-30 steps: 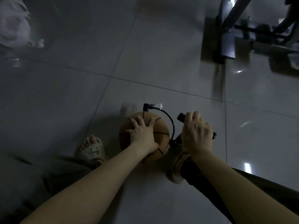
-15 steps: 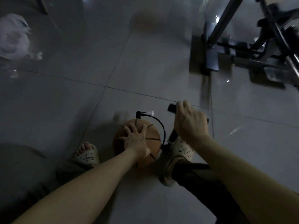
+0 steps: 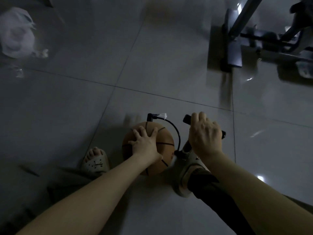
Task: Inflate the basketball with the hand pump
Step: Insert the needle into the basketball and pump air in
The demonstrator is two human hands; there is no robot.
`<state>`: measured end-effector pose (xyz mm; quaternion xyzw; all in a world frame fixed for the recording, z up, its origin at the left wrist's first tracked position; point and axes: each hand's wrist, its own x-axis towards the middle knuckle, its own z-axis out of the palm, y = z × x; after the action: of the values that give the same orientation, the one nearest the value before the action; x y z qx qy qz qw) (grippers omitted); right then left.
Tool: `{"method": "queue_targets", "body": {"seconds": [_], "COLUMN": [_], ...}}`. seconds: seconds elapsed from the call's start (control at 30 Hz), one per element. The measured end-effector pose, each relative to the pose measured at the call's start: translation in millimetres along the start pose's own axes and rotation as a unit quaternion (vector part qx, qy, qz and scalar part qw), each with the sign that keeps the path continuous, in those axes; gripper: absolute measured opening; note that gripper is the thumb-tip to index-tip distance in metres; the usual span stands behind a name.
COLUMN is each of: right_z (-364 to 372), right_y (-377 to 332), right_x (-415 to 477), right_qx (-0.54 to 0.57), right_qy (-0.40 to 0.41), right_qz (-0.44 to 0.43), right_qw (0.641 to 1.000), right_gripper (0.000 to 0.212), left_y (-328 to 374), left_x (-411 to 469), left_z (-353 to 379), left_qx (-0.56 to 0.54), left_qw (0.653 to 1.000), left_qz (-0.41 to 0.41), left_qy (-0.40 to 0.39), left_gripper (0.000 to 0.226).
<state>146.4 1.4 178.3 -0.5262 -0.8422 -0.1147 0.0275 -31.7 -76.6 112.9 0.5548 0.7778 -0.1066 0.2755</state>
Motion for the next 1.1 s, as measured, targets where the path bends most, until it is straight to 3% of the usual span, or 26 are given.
{"method": "queue_targets", "body": {"seconds": [0.2, 0.33, 0.4, 0.53, 0.67, 0.73, 0.93, 1.1], "right_z": [31, 24, 8, -27, -78, -89, -35, 1], "right_y": [-30, -75, -82, -36, 6, 3, -7, -16], "right_x": [-26, -27, -27, -27, -4, 1, -13, -15], "right_qx": [0.024, 0.015, 0.007, 0.018, 0.029, 0.024, 0.022, 0.025], "right_qy": [-0.044, -0.081, -0.095, -0.09, 0.06, 0.088, 0.015, -0.016], "right_qz": [-0.037, -0.152, -0.168, -0.093, -0.027, -0.013, 0.047, 0.03], "right_qw": [0.998, 0.985, 0.981, 0.991, 0.997, 0.996, 0.999, 0.999], "right_gripper": [0.011, 0.04, 0.039, 0.029, 0.006, 0.002, 0.003, 0.007], "left_y": [1, -2, -3, -11, -11, -10, -15, -21], "left_x": [7, 7, 5, 1, -2, -2, 6, 18], "left_z": [-3, -4, -7, -12, -16, -16, -16, -17], "left_qx": [-0.007, -0.012, -0.017, -0.03, -0.027, -0.029, -0.03, -0.05], "left_qw": [1.0, 1.0, 0.999, 0.998, 0.999, 0.999, 0.999, 0.999], "left_qz": [0.0, -0.012, -0.019, -0.031, -0.014, -0.01, -0.018, 0.003], "left_qy": [0.004, -0.015, -0.026, -0.037, -0.04, -0.033, -0.033, -0.02], "left_gripper": [0.111, 0.105, 0.103, 0.119, 0.122, 0.122, 0.124, 0.121]}}
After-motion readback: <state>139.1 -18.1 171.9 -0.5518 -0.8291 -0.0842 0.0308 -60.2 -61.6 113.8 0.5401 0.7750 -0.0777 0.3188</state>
